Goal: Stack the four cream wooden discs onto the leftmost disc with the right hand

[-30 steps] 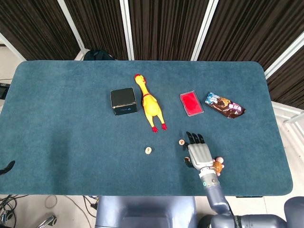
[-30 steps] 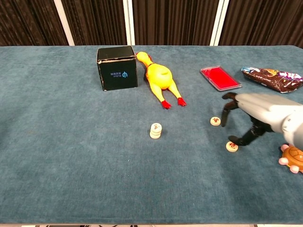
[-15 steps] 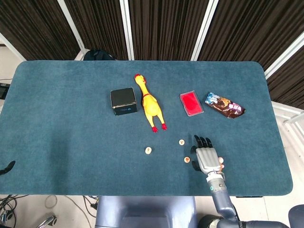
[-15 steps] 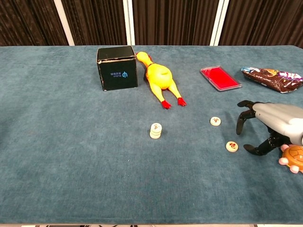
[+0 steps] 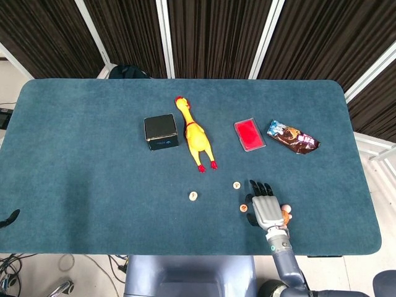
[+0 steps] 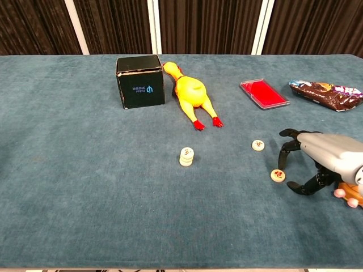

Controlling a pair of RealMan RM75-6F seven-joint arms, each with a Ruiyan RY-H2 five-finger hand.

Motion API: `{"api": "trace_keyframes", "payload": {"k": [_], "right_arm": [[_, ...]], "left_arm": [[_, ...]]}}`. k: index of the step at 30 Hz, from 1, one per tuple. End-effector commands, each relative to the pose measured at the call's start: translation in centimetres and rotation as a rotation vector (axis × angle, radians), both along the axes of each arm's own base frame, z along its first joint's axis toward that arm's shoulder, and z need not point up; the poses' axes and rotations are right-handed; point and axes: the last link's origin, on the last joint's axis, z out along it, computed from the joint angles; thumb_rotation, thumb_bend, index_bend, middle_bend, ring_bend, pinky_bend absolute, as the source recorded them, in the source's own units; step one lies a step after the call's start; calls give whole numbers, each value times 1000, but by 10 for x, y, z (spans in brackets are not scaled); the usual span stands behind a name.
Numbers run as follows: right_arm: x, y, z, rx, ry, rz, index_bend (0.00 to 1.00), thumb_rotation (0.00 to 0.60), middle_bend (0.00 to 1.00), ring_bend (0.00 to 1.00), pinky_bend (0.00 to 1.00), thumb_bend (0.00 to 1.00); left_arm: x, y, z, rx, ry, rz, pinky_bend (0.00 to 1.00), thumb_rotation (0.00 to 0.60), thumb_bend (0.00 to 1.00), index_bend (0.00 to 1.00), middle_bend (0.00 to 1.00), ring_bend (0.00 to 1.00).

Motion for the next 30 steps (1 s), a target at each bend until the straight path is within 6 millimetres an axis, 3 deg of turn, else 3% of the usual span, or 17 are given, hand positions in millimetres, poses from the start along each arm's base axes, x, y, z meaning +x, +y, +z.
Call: {"api": "trace_keyframes", "payload": {"k": [1,30], "right_arm": [[0,1,-2,4,3,1,423,600,0,0,0,418],[7,-2,-11,6,-8,1,498,600,0,0,0,419]], "left_arm": [[0,0,0,0,1,0,126,600,173,129,0,0],[0,0,0,-1,0,3,126,600,173,131,0,0]]}}
